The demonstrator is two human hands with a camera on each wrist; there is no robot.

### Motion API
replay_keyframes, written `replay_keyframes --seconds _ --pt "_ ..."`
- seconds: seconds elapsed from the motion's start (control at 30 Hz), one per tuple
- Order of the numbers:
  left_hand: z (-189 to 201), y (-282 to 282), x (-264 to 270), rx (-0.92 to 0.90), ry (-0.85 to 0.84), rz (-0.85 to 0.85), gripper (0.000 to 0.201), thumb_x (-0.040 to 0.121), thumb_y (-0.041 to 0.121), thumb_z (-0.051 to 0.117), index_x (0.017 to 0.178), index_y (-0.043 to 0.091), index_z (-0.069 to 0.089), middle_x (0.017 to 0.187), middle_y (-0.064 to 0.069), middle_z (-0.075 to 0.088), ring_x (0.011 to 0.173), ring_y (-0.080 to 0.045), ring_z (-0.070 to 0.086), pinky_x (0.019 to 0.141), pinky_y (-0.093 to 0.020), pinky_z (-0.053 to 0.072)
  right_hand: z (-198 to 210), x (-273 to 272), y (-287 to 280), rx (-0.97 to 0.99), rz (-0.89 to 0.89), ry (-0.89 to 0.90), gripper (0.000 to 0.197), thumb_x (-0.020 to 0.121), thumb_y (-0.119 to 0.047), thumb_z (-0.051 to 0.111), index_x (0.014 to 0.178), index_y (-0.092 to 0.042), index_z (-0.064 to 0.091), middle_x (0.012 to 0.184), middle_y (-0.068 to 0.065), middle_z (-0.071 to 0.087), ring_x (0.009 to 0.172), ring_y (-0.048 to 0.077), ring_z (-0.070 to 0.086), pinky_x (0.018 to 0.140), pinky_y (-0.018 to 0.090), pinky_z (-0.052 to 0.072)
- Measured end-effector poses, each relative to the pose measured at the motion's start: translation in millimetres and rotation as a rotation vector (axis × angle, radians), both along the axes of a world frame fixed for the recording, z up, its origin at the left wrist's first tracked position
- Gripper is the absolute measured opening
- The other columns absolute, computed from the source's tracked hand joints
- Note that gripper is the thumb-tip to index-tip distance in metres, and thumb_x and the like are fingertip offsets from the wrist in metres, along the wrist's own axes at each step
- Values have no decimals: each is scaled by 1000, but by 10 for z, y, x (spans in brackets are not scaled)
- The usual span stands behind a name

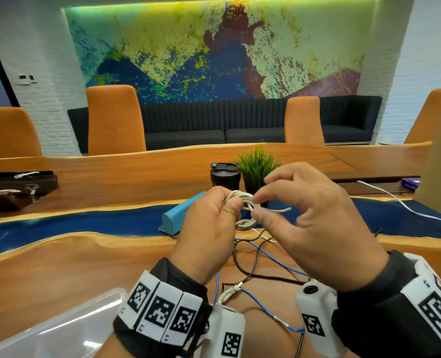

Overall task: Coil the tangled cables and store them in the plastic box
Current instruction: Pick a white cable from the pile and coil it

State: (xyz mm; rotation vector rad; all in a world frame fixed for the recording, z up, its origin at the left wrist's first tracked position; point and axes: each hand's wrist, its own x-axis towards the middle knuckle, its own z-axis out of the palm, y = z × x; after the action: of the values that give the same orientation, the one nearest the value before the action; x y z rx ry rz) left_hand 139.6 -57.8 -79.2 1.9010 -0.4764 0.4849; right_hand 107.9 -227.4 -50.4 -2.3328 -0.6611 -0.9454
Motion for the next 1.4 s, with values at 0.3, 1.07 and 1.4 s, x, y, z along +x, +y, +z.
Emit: replay_keyframes --seconds 0.3,1.07,1.4 --pt "-4 -85 -7 -368 353 -242 29 105 21 41 85 15 62 58 15 59 52 6 51 52 -11 41 -248 178 126 38 -29 -196 17 83 -28 66 98 -26 76 101 -3 68 97 19 60 78 44 52" --pt "-116 -122 40 -147 -67 37 18 103 22 50 97 13 65 85 -4 69 76 -12 64 66 -28 54 -519 281 333 51 -113 -66 27 89 -21 52 111 -24 68 108 -4 65 97 21 61 95 51 46" --pt "-149 -111 22 84 -115 -129 24 96 36 48 91 17 62 80 5 63 74 -7 59 64 -20 48 -301 329 23 271 104 284 14 71 -35 57 61 -25 58 91 -11 47 89 7 49 69 21 39"
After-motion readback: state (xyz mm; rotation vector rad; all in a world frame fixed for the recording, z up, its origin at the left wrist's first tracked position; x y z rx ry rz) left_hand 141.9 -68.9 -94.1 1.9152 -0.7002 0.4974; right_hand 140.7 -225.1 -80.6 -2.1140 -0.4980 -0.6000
